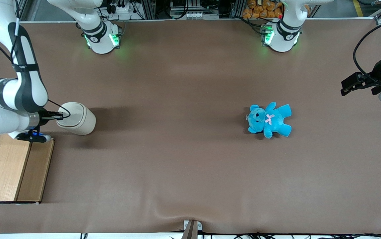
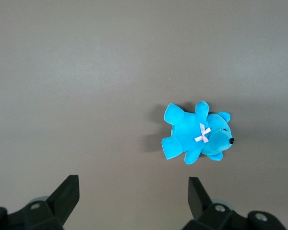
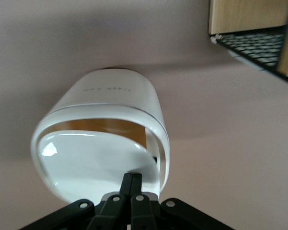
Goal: Open trash can with right arm
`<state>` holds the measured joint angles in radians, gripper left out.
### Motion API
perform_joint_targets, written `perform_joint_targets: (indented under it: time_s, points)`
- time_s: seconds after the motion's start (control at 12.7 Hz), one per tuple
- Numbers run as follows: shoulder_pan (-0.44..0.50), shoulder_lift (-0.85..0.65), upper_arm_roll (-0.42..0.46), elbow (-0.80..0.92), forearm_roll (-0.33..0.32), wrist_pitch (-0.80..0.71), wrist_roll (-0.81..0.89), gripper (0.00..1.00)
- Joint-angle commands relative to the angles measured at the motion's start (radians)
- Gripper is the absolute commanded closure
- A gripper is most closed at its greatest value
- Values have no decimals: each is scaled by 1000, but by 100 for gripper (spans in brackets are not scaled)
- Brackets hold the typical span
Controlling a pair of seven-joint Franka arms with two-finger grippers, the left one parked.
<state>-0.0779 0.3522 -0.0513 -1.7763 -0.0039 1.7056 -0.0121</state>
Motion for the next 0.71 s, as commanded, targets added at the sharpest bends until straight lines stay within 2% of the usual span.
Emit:
perform_joint_targets:
  time_s: [0.0, 0.08, 0.24, 0.63]
  points:
    - [0, -45, 10, 130, -24, -113, -8, 100]
    - [4, -45, 11, 185, -24, -147, -8, 90]
    - [9, -53, 11, 265, -21, -172, -9, 0]
    - [9, -192, 13, 297, -16, -199, -57, 0]
